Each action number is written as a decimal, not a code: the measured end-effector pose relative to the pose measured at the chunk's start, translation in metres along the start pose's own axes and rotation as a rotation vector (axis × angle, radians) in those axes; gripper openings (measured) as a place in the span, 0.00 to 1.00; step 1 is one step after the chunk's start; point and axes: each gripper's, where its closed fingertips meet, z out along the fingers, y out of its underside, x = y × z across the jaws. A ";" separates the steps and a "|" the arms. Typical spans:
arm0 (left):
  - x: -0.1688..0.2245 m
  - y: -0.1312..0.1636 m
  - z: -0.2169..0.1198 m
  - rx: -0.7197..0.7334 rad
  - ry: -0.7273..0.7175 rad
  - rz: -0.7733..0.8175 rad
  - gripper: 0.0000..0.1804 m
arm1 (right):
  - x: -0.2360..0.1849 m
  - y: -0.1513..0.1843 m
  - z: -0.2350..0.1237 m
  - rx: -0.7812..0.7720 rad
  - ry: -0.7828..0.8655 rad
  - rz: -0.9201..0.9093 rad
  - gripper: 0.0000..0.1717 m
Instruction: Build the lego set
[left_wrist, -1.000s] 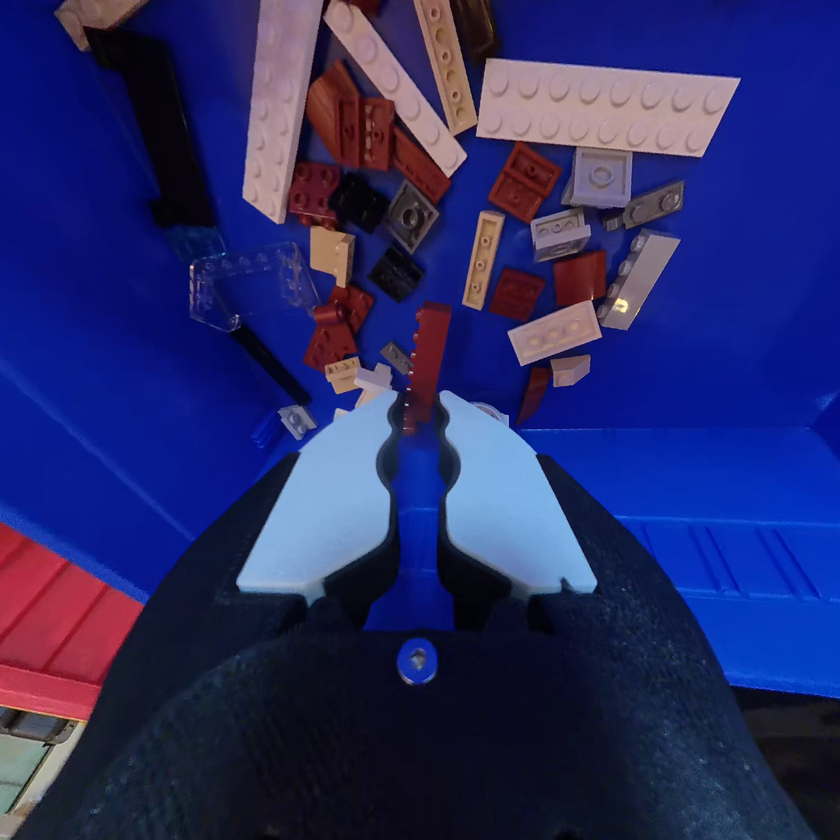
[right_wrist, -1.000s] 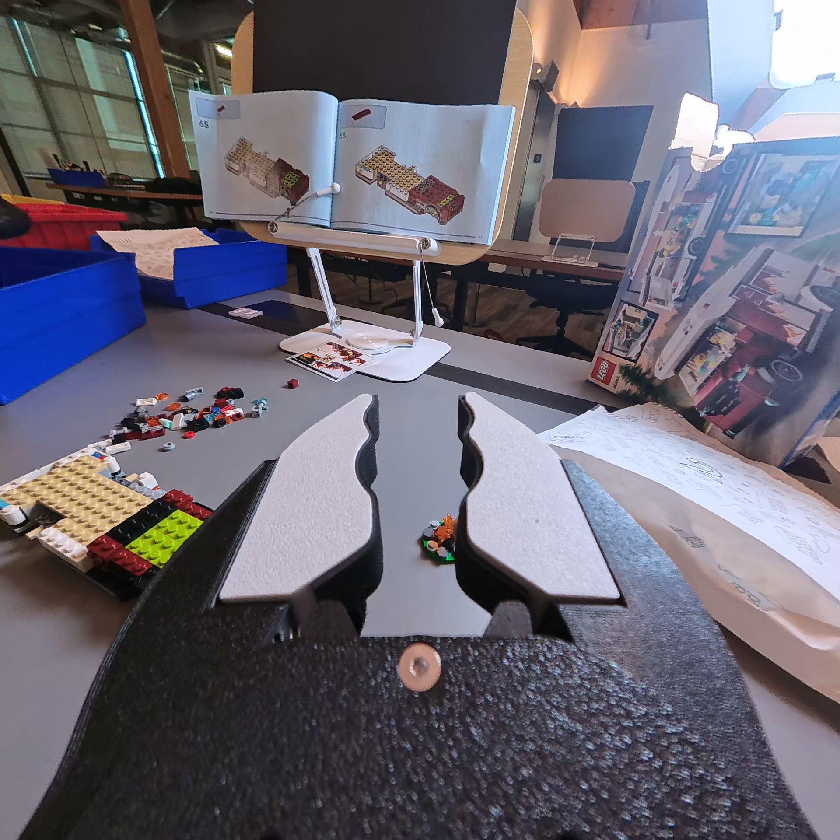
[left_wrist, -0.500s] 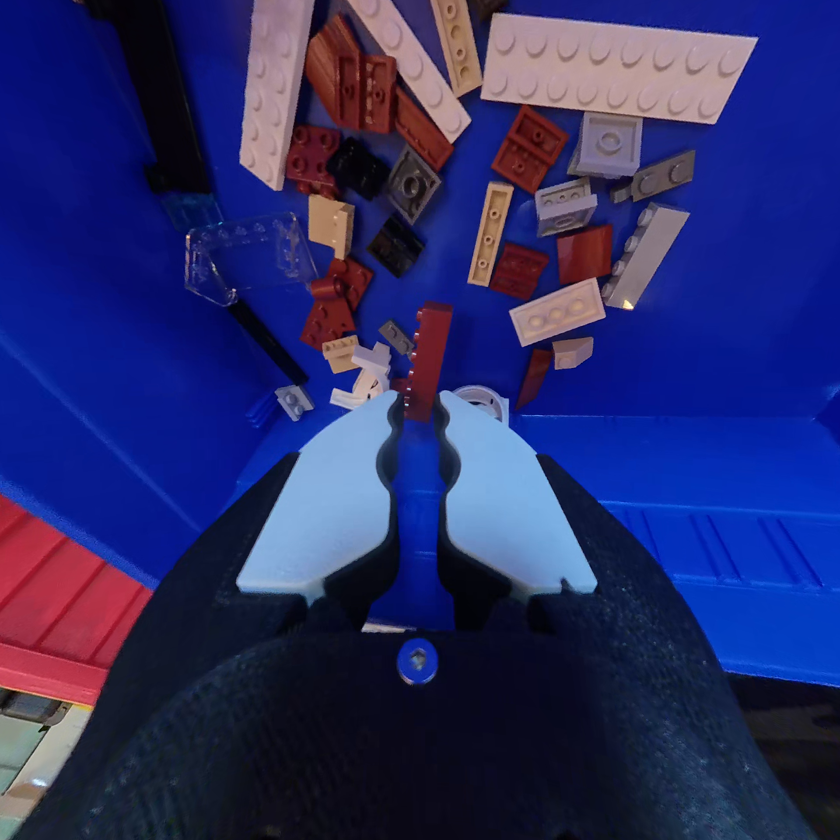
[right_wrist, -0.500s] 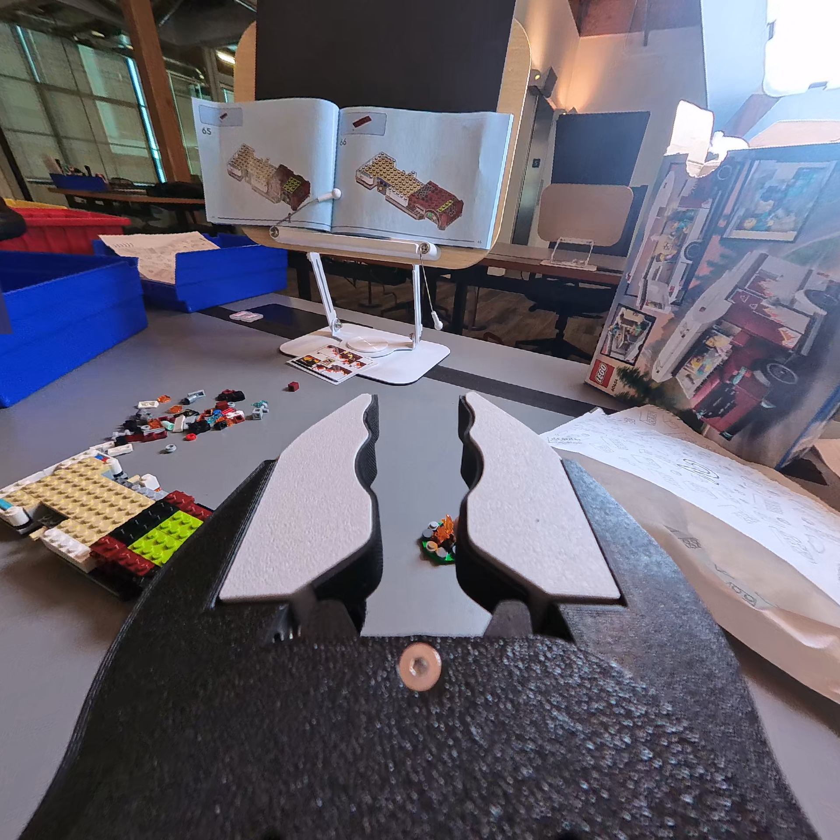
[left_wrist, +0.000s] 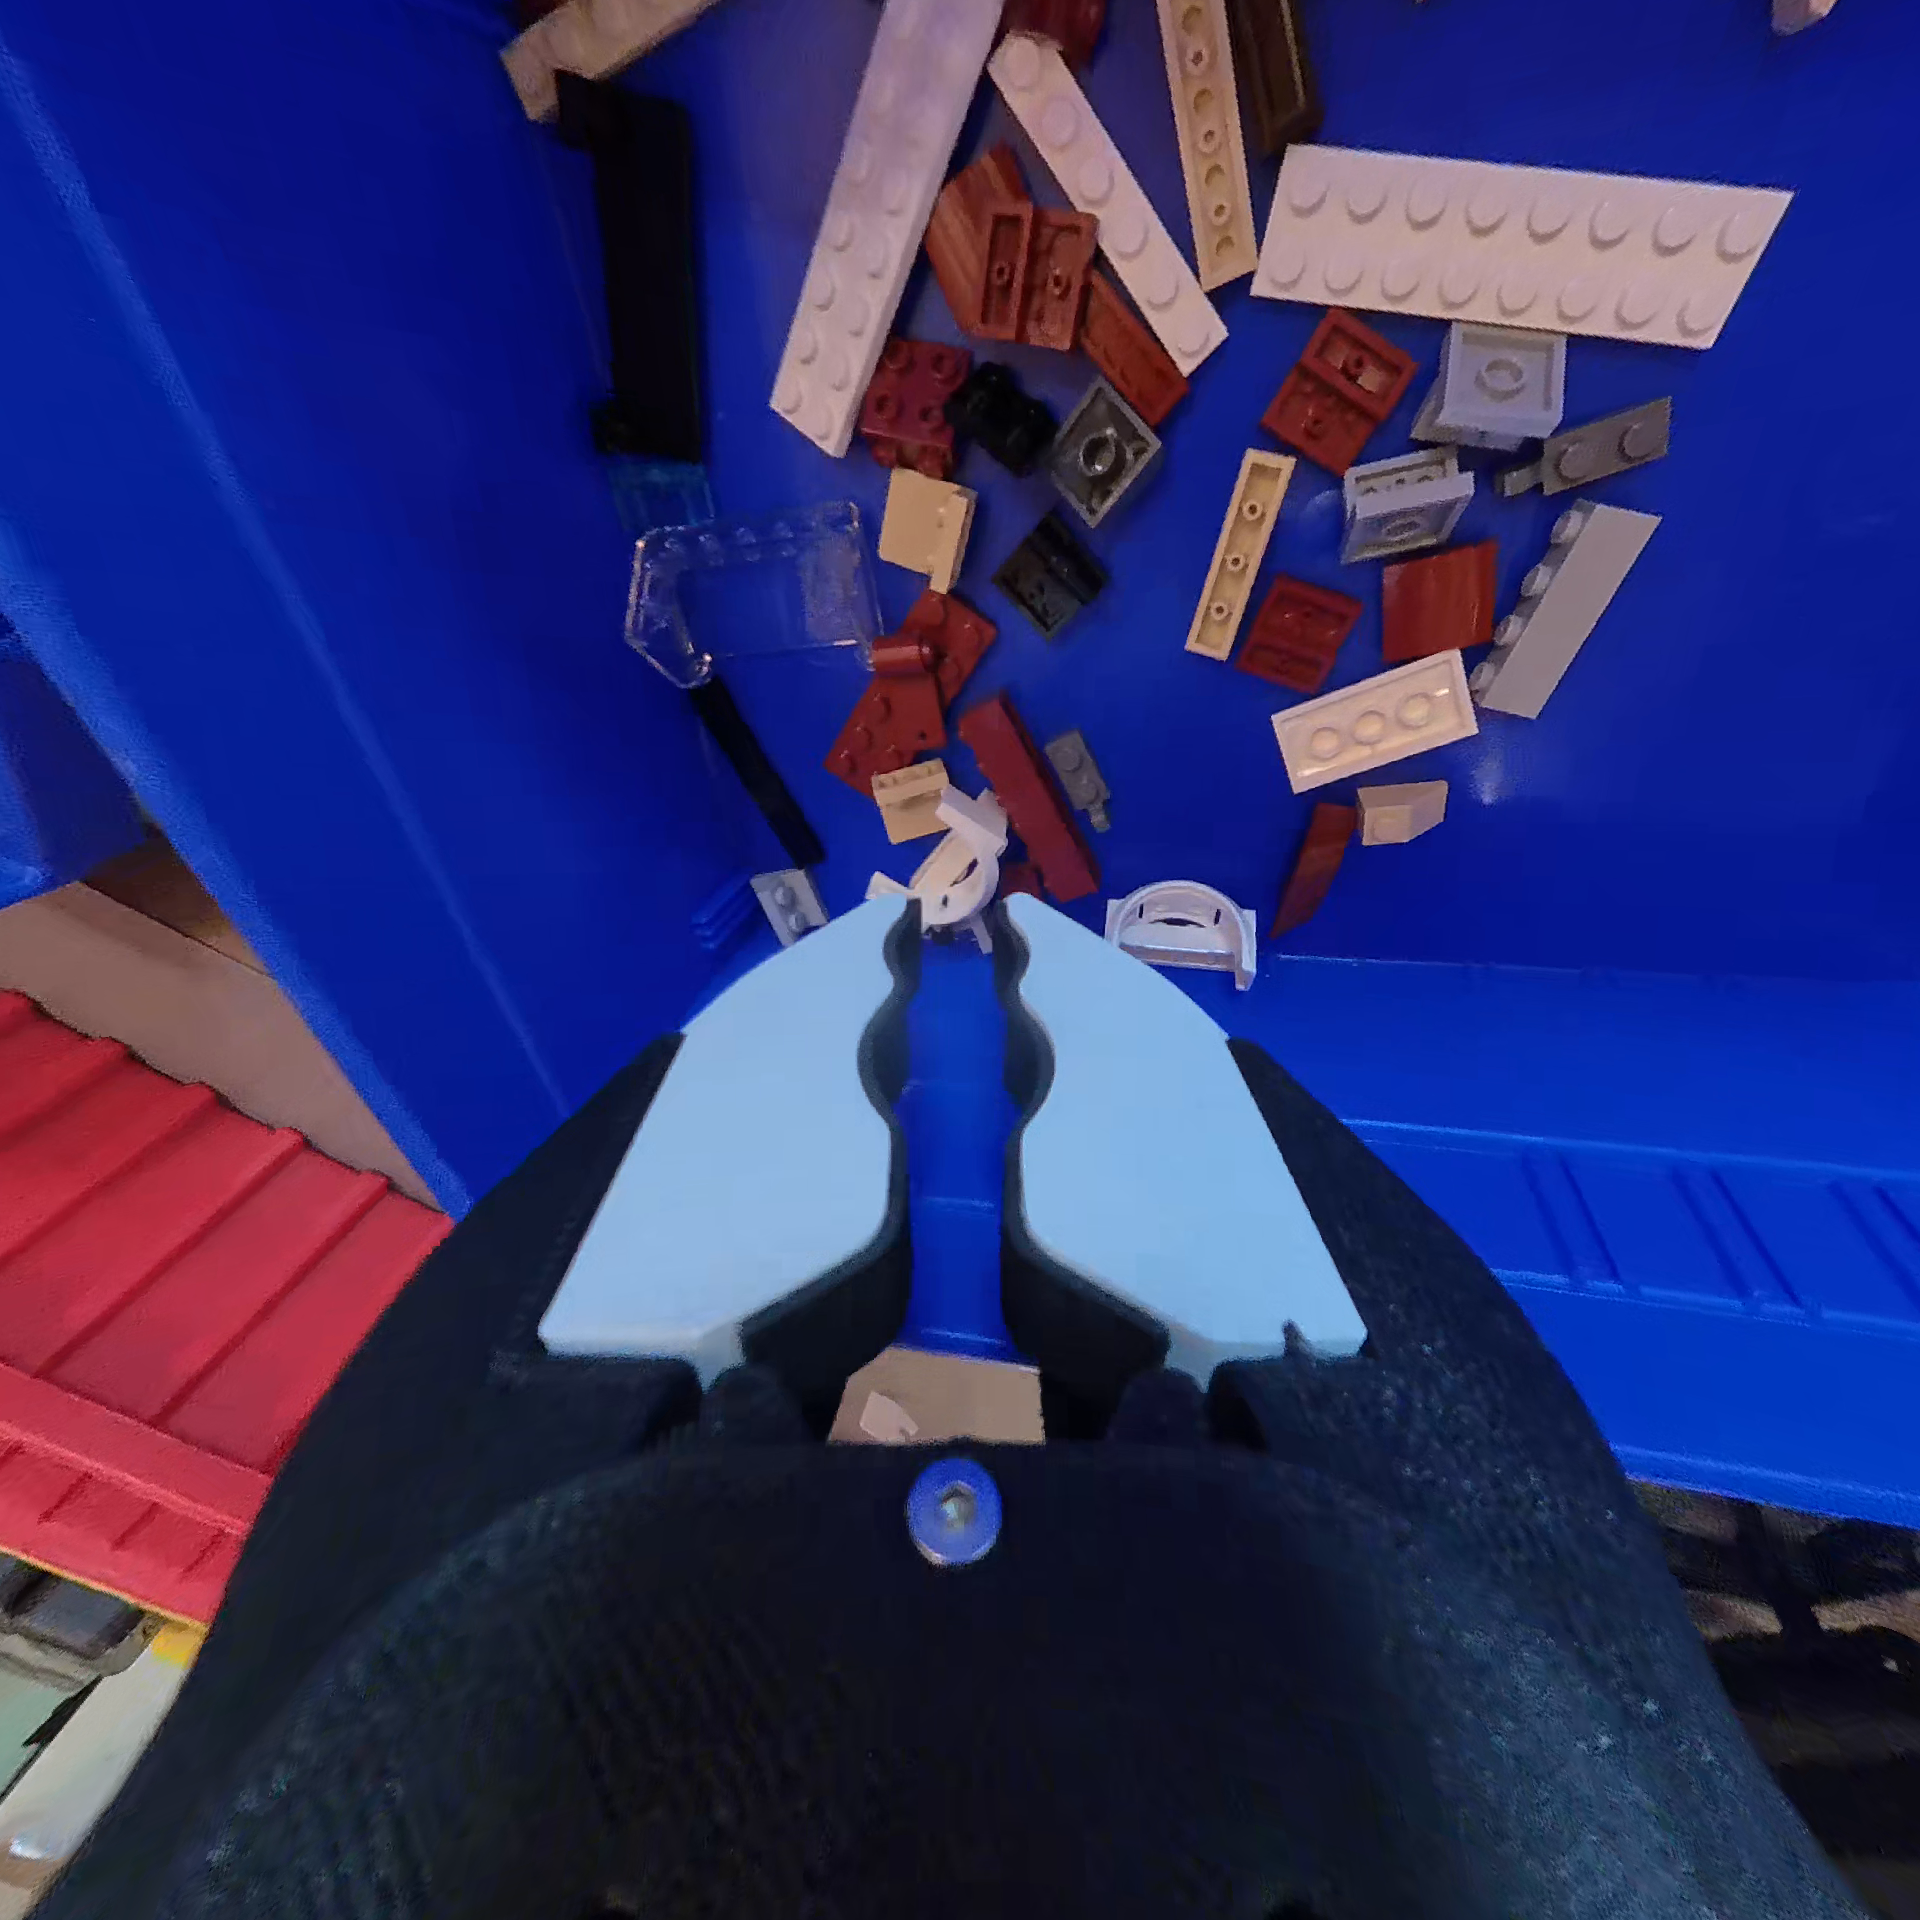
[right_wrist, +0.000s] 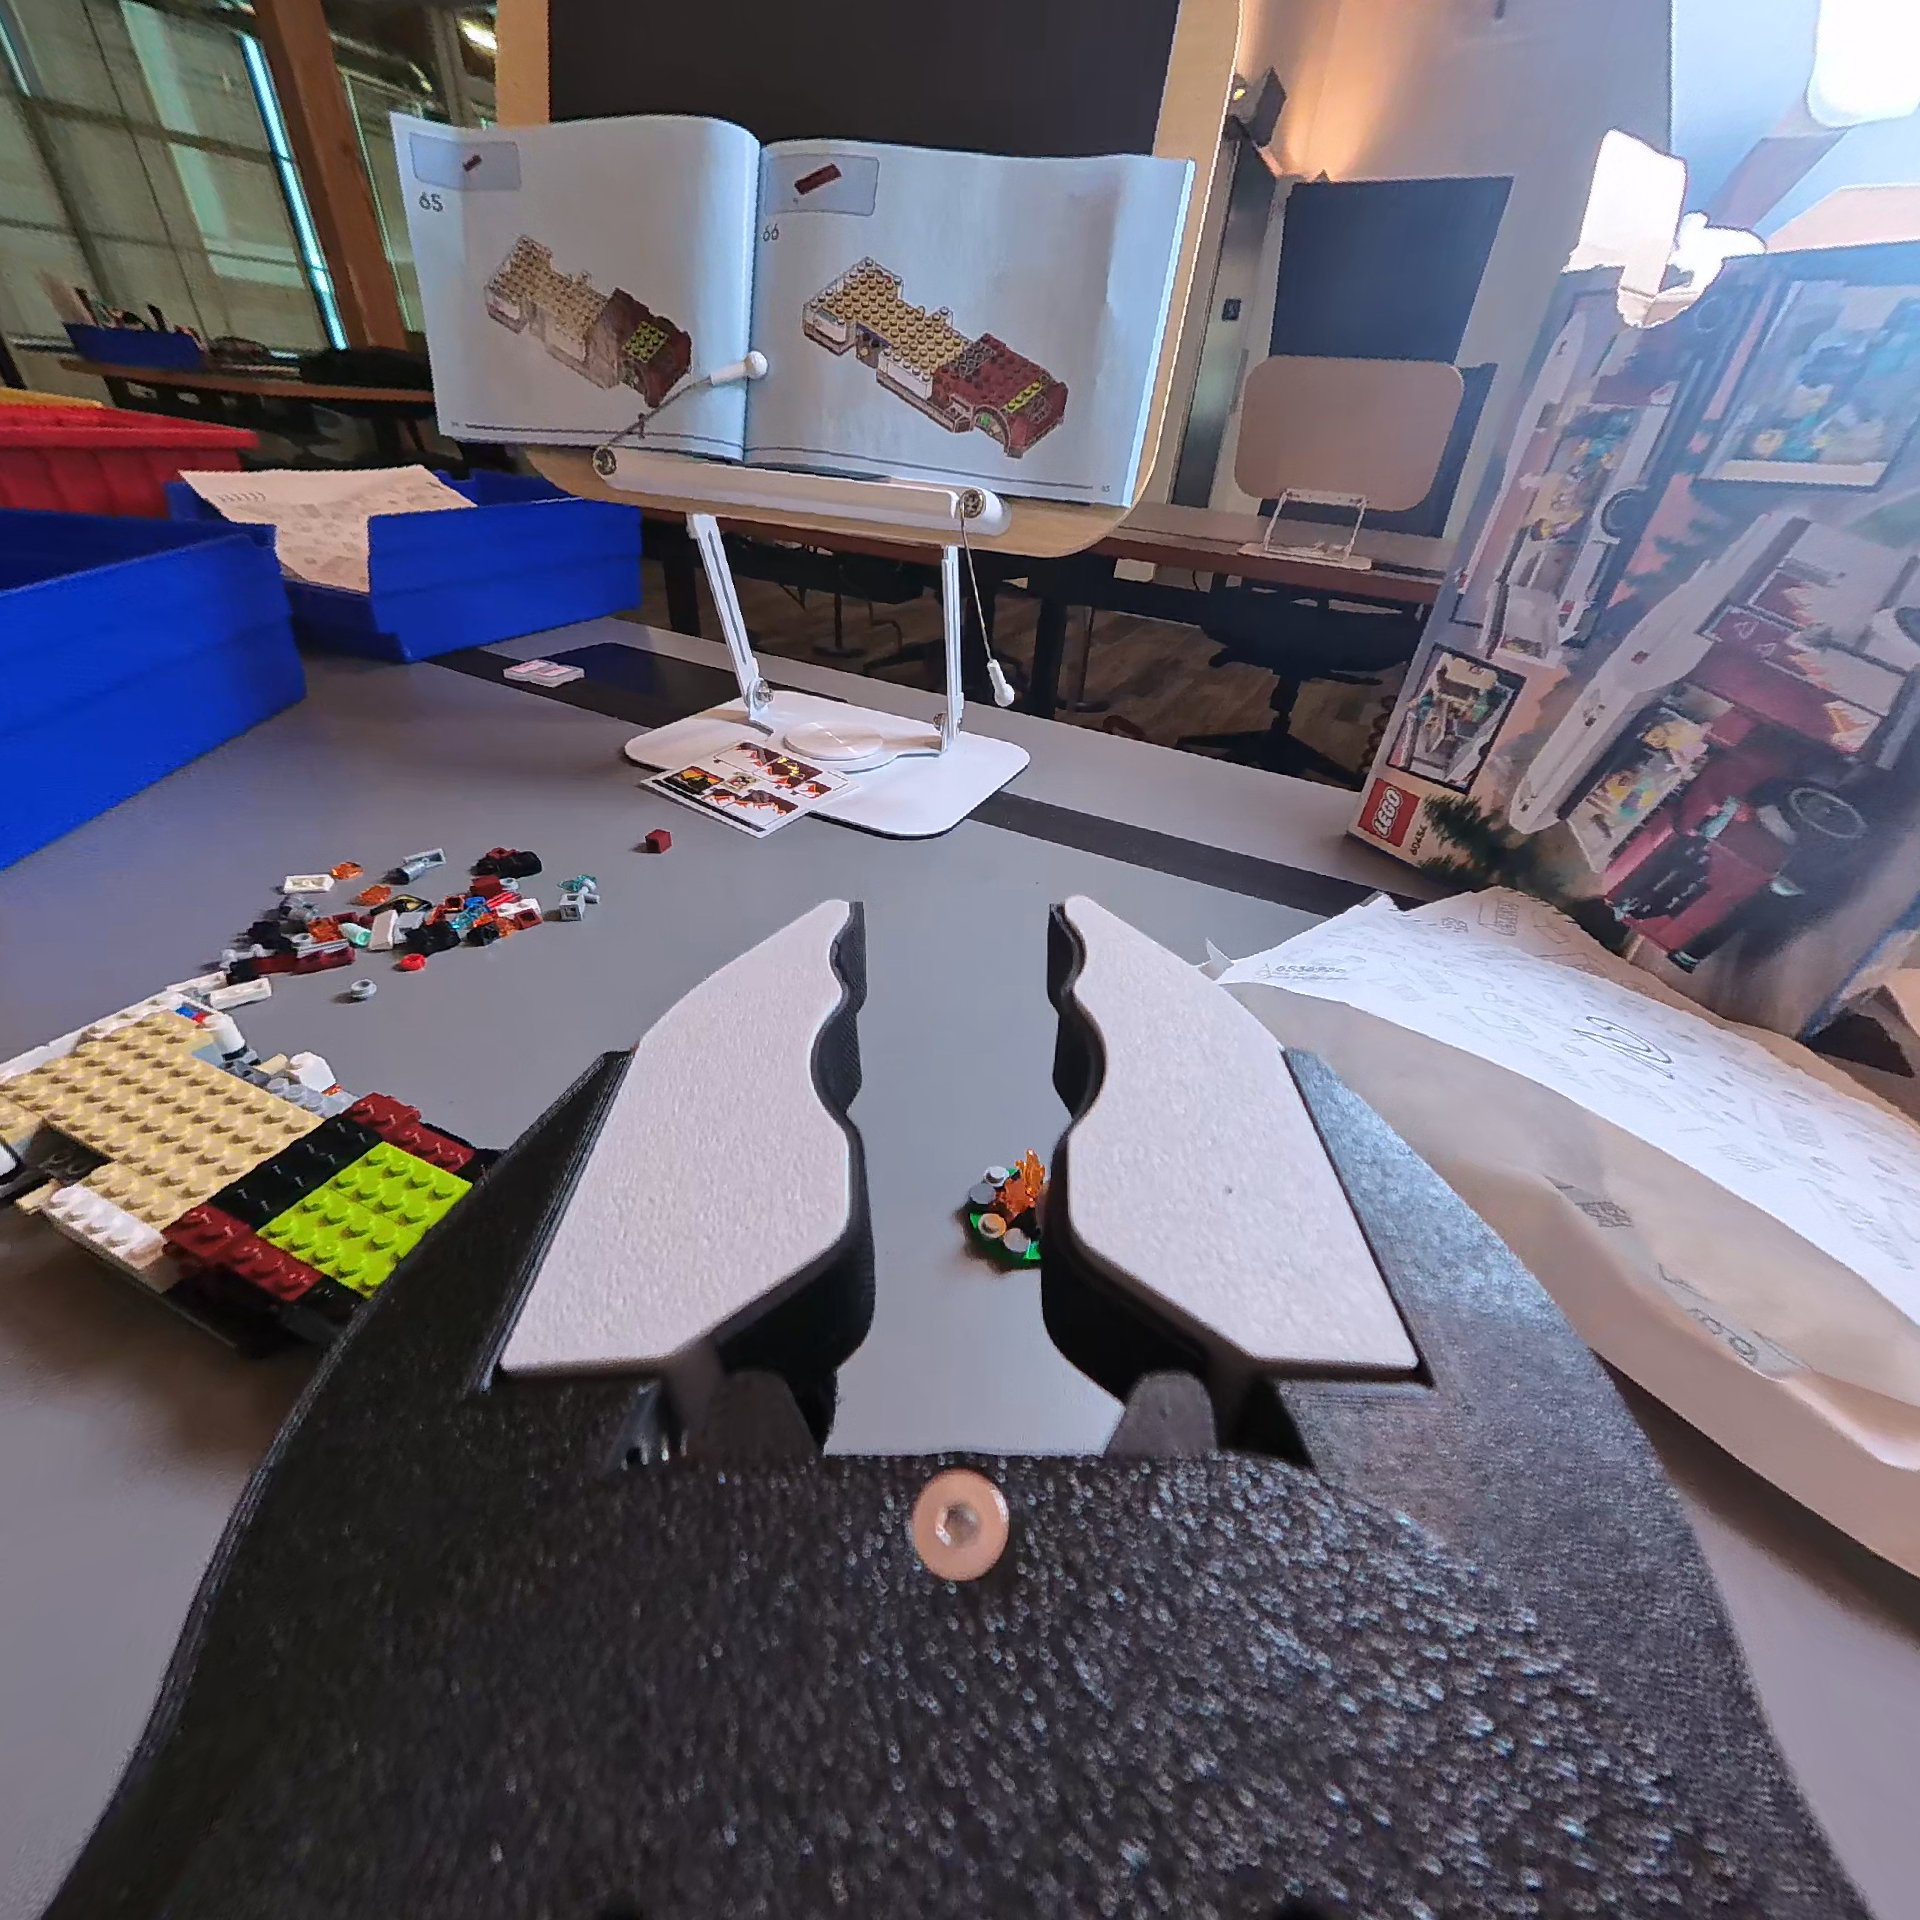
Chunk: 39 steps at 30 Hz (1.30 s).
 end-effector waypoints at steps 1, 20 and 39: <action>0.000 -0.001 0.000 0.012 0.004 -0.006 0.08 | 0.000 0.001 0.001 -0.003 0.001 0.000 0.20; 0.064 -0.059 0.020 0.161 0.224 0.148 0.16 | 0.001 0.008 0.004 -0.030 0.015 -0.013 0.20; 0.065 -0.063 0.025 0.185 0.158 0.146 0.16 | 0.001 0.007 0.003 -0.028 0.015 -0.014 0.19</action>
